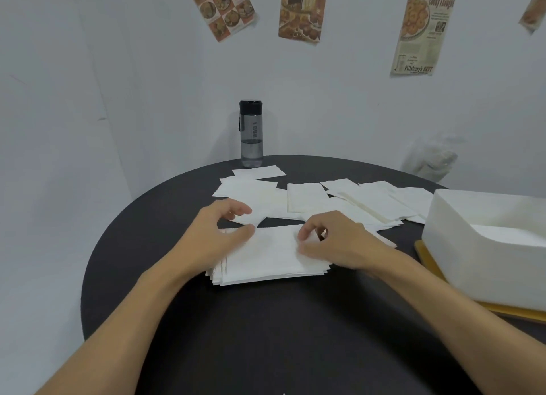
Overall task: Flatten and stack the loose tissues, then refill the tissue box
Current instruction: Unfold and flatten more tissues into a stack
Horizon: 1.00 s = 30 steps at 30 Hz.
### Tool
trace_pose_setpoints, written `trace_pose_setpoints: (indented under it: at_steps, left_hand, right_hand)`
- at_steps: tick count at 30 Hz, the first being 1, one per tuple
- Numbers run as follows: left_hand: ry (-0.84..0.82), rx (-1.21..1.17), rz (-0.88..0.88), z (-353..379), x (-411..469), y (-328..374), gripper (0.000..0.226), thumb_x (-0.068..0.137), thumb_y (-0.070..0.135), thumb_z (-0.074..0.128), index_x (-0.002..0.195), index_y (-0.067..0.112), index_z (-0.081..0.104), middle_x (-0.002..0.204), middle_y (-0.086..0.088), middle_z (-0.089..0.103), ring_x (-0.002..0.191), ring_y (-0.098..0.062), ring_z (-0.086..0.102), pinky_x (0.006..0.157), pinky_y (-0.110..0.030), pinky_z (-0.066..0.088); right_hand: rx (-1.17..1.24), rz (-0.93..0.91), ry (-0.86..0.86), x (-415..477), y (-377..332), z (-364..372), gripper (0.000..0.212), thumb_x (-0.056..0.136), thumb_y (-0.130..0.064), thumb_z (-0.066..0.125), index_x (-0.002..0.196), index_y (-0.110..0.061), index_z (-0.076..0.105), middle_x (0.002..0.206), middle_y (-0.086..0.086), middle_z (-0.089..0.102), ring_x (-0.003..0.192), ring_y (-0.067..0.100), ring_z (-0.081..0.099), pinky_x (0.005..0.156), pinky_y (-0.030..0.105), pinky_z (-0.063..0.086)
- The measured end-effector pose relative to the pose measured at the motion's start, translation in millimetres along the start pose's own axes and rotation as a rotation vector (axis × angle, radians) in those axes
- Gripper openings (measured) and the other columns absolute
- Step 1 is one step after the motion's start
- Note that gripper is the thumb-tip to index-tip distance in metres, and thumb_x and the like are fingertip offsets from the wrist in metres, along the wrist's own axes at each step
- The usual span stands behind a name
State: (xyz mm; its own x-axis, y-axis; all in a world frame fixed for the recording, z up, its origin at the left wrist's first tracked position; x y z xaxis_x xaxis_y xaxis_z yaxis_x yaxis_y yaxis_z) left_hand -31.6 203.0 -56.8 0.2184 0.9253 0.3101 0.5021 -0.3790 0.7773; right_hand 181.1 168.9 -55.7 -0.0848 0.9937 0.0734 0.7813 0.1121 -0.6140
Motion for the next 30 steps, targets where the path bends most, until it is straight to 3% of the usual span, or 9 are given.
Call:
trace_pose_setpoints:
  at_steps: [3,7,11,15,18,22,25,30]
  left_hand:
    - [-0.161,0.147,-0.006,16,-3,-6,0.030,0.082,0.045,0.075,0.110,0.042,0.065,0.118,0.026,0.063,0.117,0.005,0.054,0.102,-0.026,0.044]
    - [-0.232,0.184,0.003,21,-7,0,0.037,0.077,0.053,0.073,0.111,0.040,0.064,0.115,0.028,0.064,0.110,0.006,0.058,0.100,-0.029,0.049]
    - [-0.275,0.225,-0.023,20,-7,-2,0.051,0.070,0.061,0.074,0.116,0.043,0.060,0.114,0.022,0.065,0.106,0.004,0.060,0.095,-0.027,0.050]
    - [-0.270,0.270,-0.037,18,-8,1,0.067,0.064,0.069,0.071,0.123,0.042,0.056,0.108,0.022,0.065,0.101,0.006,0.060,0.092,-0.022,0.049]
    - [-0.294,0.226,-0.045,22,-10,5,0.054,0.060,0.068,0.069,0.104,0.036,0.067,0.098,0.020,0.070,0.090,0.001,0.066,0.084,-0.029,0.056]
    - [-0.301,0.166,-0.063,23,-10,6,0.034,0.069,0.054,0.080,0.086,0.027,0.071,0.082,0.011,0.072,0.074,-0.005,0.069,0.068,-0.031,0.055]
    - [-0.243,0.139,-0.052,18,-8,8,0.037,0.069,0.051,0.082,0.097,0.031,0.068,0.093,0.015,0.071,0.082,-0.003,0.070,0.077,-0.032,0.059]
    - [-0.199,0.087,-0.044,14,-8,10,0.055,0.074,0.048,0.084,0.117,0.046,0.050,0.114,0.014,0.065,0.097,-0.002,0.067,0.084,-0.029,0.057]
  right_hand:
    - [-0.070,0.038,-0.099,-3,4,6,0.035,0.083,-0.048,0.071,0.112,-0.035,0.057,0.105,-0.009,0.050,0.107,0.018,0.049,0.104,0.038,0.037]
    - [-0.151,0.069,-0.141,-7,4,10,0.067,0.081,-0.061,0.068,0.135,-0.038,0.037,0.124,-0.009,0.049,0.123,0.022,0.041,0.102,0.037,0.031]
    - [-0.122,0.059,-0.180,-11,-1,17,0.090,0.078,-0.057,0.072,0.148,-0.039,0.018,0.141,-0.008,0.040,0.135,0.031,0.032,0.107,0.043,0.033]
    - [-0.056,0.018,-0.188,-11,-5,19,0.104,0.079,-0.046,0.076,0.155,-0.034,0.006,0.158,-0.007,0.028,0.144,0.024,0.030,0.115,0.041,0.028]
    - [0.007,0.030,-0.184,-9,-3,23,0.108,0.077,-0.042,0.078,0.155,-0.035,0.005,0.157,-0.007,0.028,0.140,0.021,0.035,0.109,0.035,0.035]
    - [0.128,-0.016,-0.124,-4,-5,26,0.102,0.075,-0.031,0.078,0.151,-0.038,0.010,0.141,-0.004,0.044,0.119,0.020,0.052,0.095,0.032,0.048]
    - [0.223,-0.059,-0.067,-3,-9,22,0.093,0.078,-0.021,0.075,0.144,-0.045,0.015,0.120,-0.002,0.053,0.102,0.020,0.062,0.087,0.037,0.056]
    - [0.240,-0.110,-0.005,-2,-12,17,0.087,0.078,-0.018,0.073,0.141,-0.044,0.020,0.130,0.000,0.048,0.113,0.016,0.053,0.089,0.029,0.049]
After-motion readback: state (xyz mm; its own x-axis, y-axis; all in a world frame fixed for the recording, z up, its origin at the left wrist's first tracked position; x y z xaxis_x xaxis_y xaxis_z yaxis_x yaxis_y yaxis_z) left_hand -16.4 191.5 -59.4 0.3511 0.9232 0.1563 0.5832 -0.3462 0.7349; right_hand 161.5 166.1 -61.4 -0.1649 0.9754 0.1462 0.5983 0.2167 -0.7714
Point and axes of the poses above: each hand's wrist, its own x-axis towards the middle knuckle, its own z-axis out of the palm, y = z × x, the point moved 9 cm from there along x, towards the middle knuckle
